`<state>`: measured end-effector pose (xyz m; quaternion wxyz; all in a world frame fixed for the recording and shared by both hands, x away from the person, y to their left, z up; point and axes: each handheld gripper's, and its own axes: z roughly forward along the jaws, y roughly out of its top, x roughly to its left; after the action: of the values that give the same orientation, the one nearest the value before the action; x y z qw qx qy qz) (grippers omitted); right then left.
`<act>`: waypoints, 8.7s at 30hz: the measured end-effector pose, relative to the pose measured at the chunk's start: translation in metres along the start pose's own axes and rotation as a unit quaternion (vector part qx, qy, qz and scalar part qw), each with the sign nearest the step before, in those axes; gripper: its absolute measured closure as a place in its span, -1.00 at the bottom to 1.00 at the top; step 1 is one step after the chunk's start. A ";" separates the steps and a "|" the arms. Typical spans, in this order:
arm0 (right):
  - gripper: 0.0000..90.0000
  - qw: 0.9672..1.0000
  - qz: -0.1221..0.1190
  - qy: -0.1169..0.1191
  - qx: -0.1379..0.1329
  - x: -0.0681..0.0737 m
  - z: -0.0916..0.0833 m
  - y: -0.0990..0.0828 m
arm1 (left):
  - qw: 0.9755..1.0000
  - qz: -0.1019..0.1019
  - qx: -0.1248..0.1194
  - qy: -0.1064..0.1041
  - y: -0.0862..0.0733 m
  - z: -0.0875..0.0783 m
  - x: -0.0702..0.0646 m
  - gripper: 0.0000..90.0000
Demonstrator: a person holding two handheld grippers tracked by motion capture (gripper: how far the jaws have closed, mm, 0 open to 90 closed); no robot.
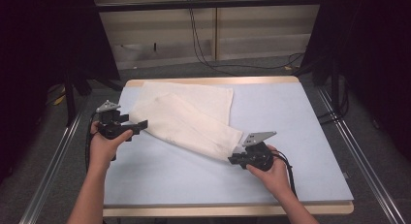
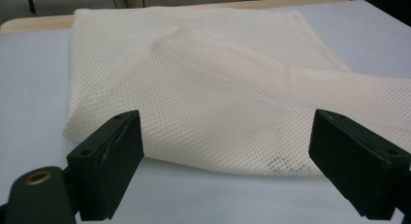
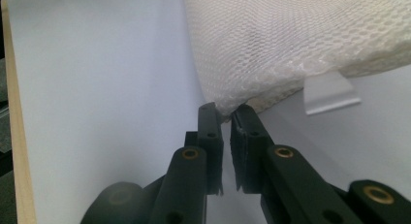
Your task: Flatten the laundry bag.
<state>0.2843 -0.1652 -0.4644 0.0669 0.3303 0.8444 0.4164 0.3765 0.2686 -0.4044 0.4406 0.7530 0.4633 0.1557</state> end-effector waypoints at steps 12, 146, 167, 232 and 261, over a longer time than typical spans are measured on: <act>0.82 1.000 0.010 0.004 0.007 -0.001 0.003 -0.003 | 0.998 0.030 0.044 -0.043 -0.024 0.037 -0.038 -0.69; 0.86 0.992 -0.044 0.109 0.057 0.030 0.038 0.009 | 0.996 0.024 0.031 -0.082 -0.055 0.027 -0.089 0.14; 0.90 0.992 -0.049 0.103 0.062 0.031 0.040 0.009 | 0.981 0.144 0.126 -0.035 -0.054 0.084 -0.114 0.07; 0.14 0.997 0.045 -0.043 0.049 0.000 0.036 0.017 | 0.998 0.019 0.012 -0.063 -0.090 -0.008 -0.077 0.95; 0.42 0.995 0.003 -0.082 0.060 0.017 0.053 0.025 | 0.997 0.043 0.006 -0.059 -0.085 -0.002 -0.082 0.95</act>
<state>0.3045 -0.1089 -0.4774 0.1148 0.3689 0.8588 0.3365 0.2844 0.2172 -0.4579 0.4556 0.7827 0.4046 0.1269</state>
